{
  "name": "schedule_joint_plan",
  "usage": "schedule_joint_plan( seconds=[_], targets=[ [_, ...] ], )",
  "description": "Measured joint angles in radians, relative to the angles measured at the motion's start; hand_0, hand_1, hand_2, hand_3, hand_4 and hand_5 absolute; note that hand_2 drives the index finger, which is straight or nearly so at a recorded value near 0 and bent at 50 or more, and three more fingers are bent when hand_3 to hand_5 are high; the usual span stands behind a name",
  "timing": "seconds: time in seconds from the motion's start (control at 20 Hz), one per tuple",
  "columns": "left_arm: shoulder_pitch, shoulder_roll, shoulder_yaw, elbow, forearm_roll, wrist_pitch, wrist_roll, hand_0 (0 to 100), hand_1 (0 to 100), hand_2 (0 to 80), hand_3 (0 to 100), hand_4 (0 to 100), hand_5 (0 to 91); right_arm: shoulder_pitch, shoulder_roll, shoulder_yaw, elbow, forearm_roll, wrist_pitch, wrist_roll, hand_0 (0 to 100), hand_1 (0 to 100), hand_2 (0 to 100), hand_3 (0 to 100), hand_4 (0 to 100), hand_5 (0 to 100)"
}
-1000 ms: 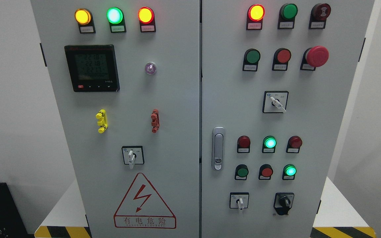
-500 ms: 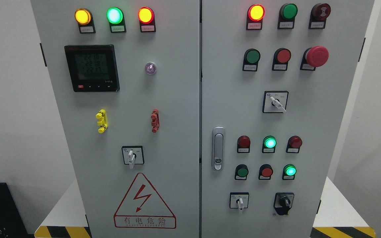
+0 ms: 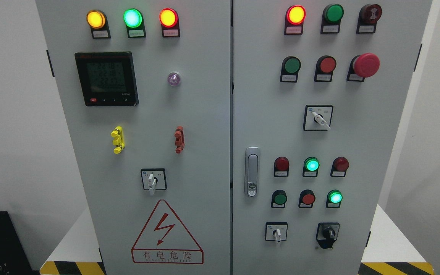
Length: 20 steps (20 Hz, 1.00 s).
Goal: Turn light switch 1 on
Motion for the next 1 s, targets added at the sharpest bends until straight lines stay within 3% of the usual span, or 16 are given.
schedule_joint_plan(
  seconds=[0.4,1.0],
  targets=[
    [0.15,0.017,0.024,-0.349,-0.086,-0.007,-0.05,33,10,0.0,0,0,0.0,0.0,0.0,0.0,0.0,0.0,0.0,0.0,31,0,0,0,0,0],
    [0.215,0.028,0.078,-0.795,-0.149,-0.028,-0.077,37,14,0.0,0,0,0.0,0.0,0.0,0.0,0.0,0.0,0.0,0.0,31,0,0,0,0,0]
  ],
)
